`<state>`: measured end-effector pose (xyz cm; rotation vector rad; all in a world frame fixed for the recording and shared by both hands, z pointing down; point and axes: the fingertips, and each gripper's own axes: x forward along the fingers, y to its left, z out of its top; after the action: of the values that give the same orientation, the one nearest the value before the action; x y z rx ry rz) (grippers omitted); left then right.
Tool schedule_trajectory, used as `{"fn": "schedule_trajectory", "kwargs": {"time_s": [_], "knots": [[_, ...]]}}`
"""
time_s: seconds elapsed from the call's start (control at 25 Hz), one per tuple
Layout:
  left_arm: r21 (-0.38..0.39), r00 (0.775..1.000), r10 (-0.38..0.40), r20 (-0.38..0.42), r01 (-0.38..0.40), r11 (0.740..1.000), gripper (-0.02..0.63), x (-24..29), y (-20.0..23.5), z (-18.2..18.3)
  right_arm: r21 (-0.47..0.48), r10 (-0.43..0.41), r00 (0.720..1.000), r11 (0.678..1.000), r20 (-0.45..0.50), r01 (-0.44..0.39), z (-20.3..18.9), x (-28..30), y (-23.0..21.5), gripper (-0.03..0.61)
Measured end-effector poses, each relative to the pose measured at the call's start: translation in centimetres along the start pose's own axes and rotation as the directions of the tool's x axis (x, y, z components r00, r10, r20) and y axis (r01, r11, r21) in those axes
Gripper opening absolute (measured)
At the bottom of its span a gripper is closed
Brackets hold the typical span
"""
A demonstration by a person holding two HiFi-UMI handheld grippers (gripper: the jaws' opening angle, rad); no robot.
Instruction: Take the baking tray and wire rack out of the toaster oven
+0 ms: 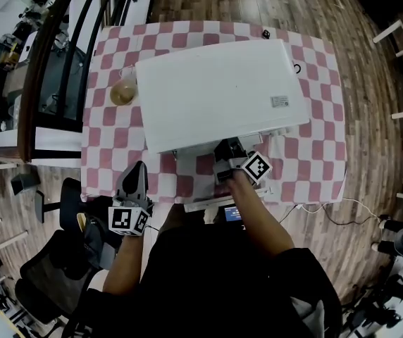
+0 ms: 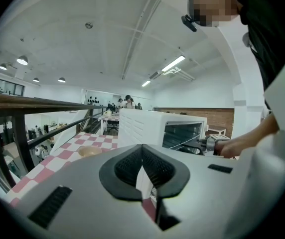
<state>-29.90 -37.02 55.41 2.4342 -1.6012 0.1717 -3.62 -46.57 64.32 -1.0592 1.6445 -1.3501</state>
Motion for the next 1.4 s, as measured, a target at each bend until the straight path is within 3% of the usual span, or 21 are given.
{"fn": "schedule_trajectory", "kwargs": {"time_s": [0.6, 1.4], "knots": [[-0.002, 0.999, 0.015, 0.039, -0.015, 1.0, -0.006, -1.8, -0.7, 0.4, 0.087, -0.059, 0.998, 0.995, 0.004, 0.058, -0.6, -2.1, -0.5, 0.074], [0.021, 0.987, 0.019, 0.159, -0.022, 1.0, -0.006, -6.7, -10.0, 2.1, 0.157, -0.1, 0.989, 0.981, -0.106, 0.116, -3.9, -13.3, 0.1, 0.057]]}}
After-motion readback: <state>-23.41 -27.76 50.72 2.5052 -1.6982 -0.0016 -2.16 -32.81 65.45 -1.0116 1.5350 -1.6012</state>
